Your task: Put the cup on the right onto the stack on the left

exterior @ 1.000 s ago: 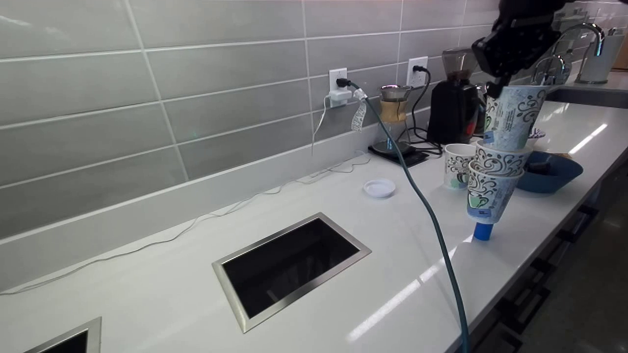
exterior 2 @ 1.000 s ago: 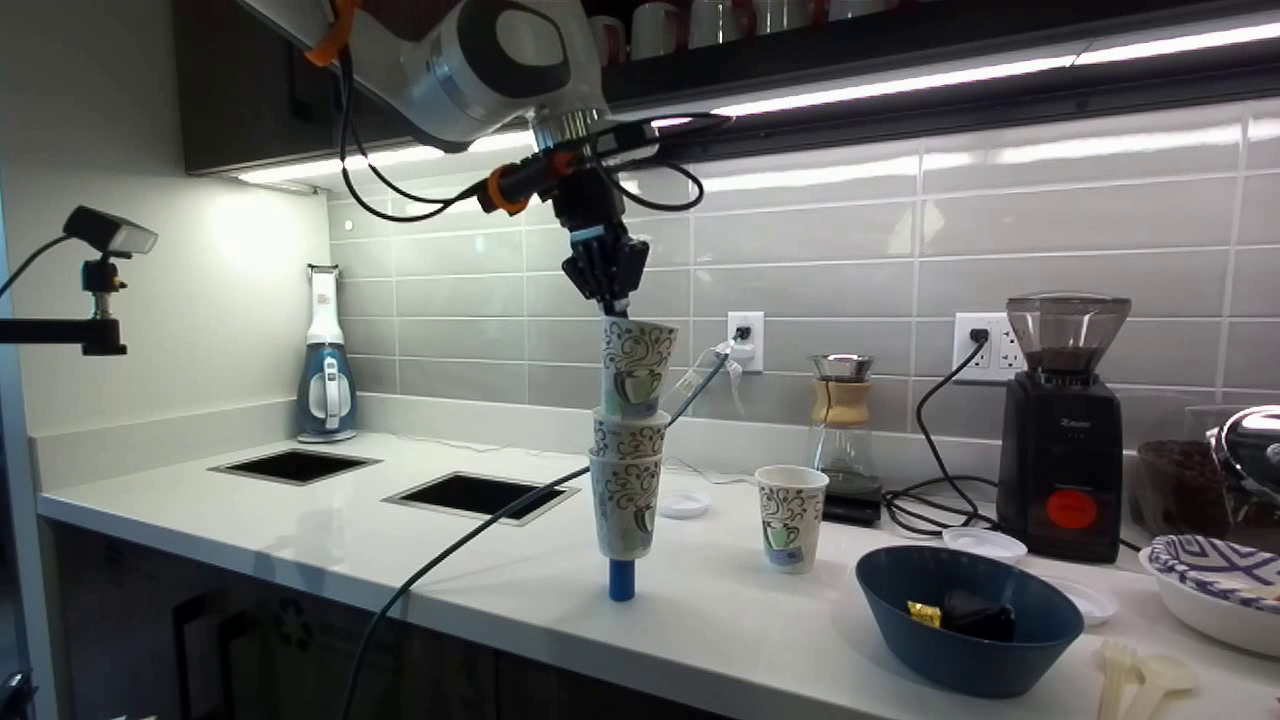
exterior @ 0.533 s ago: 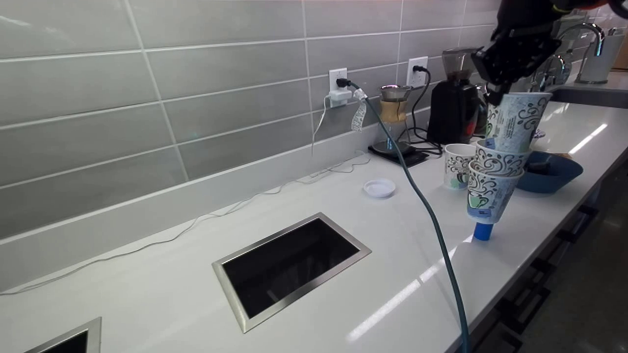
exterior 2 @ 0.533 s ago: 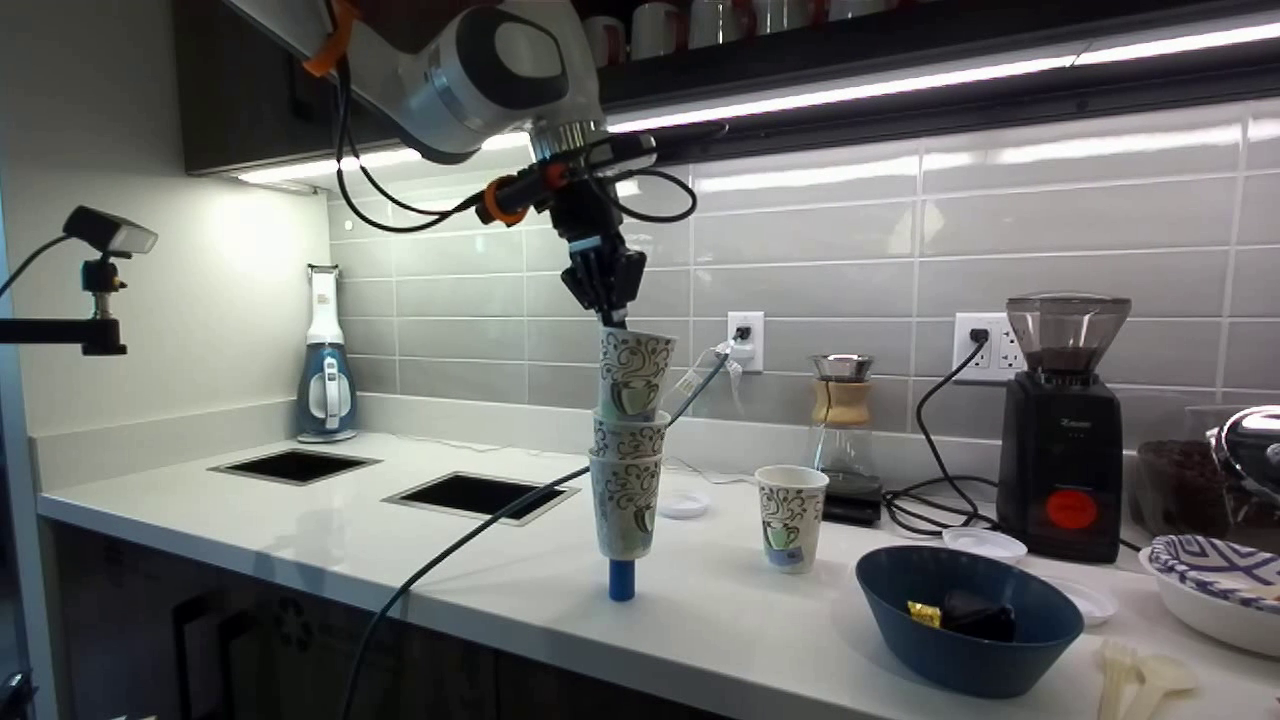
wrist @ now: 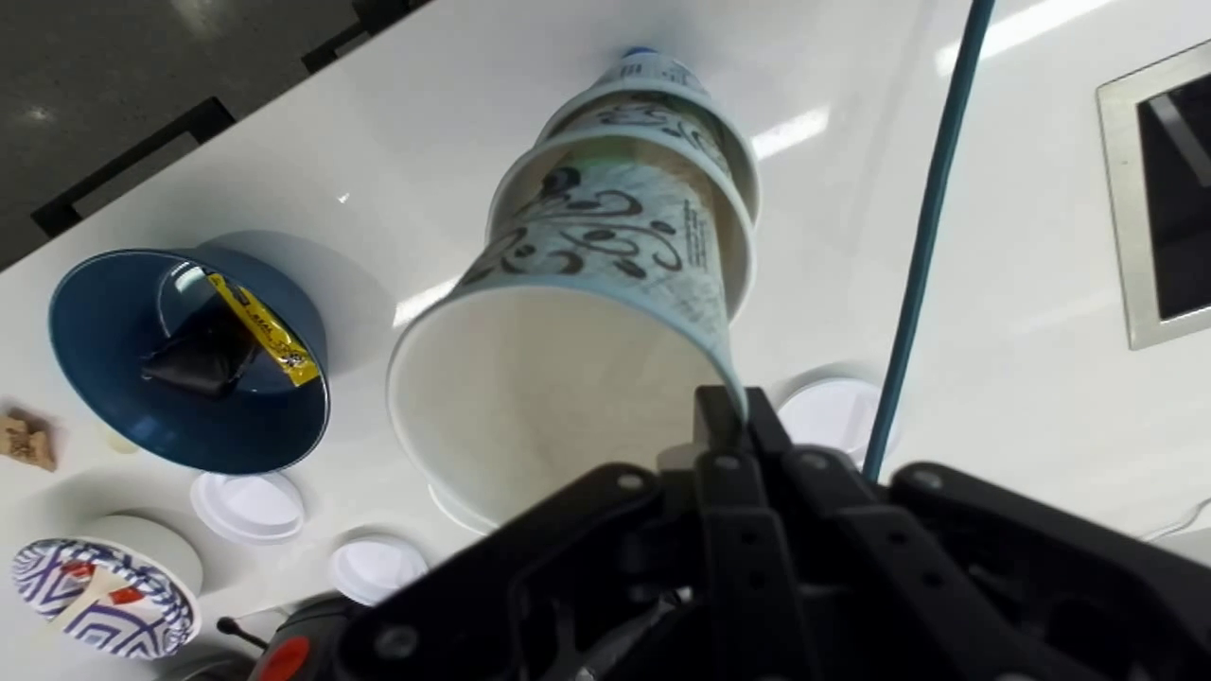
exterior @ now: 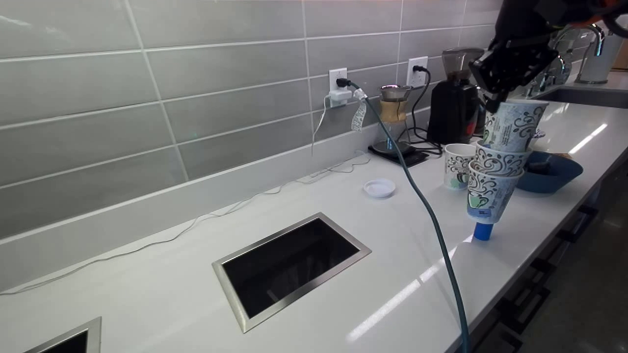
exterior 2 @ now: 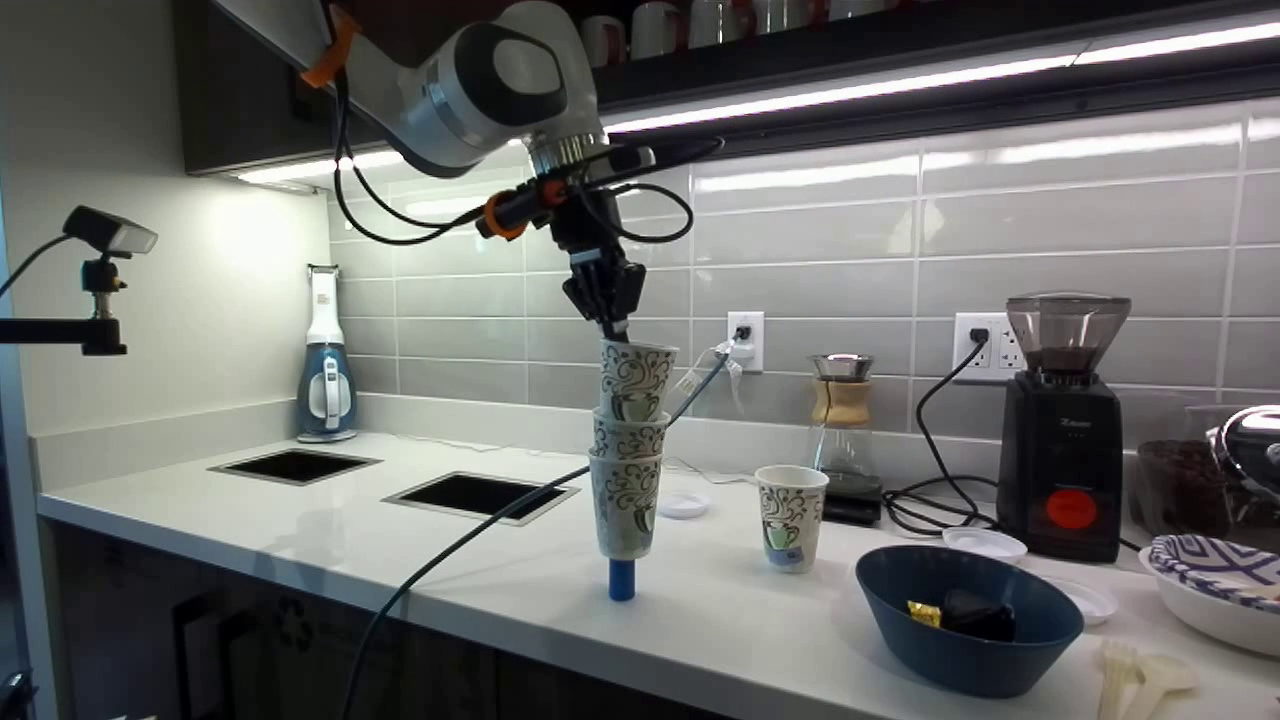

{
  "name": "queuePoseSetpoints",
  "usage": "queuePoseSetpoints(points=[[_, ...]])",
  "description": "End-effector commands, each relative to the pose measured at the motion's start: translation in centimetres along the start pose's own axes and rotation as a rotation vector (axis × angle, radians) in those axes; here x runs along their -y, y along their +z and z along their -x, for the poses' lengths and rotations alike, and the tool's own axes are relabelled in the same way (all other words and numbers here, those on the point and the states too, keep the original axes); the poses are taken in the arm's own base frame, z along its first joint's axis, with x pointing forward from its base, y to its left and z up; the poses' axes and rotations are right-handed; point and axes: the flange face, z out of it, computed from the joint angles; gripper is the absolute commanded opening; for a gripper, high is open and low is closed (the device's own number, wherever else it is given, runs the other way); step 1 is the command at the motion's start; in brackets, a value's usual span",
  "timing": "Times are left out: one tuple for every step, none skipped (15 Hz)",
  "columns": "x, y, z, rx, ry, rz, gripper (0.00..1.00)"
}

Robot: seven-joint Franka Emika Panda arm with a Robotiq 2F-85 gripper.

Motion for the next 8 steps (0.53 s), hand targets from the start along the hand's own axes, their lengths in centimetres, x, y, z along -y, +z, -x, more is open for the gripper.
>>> queuePoseSetpoints(points=[[0.04,0.4,0.55,-0.031,0.016,0.023,0.01],[0.04,0.52,0.59,-0.032,0.017,0.02,0.01],[0.06,0.71,0.63,-0.034,0.017,0.017,0.01],[0.11,0.91,0.69,-0.032,0.016,0.017,0.01],[0.14,1.01,0.73,-0.031,0.016,0.016,0.01],[0.16,1.11,0.77,-0.028,0.015,0.017,0.01],[0.17,1.2,0.83,-0.025,0.015,0.017,0.01],[0.17,1.29,0.9,-0.022,0.015,0.016,0.01]])
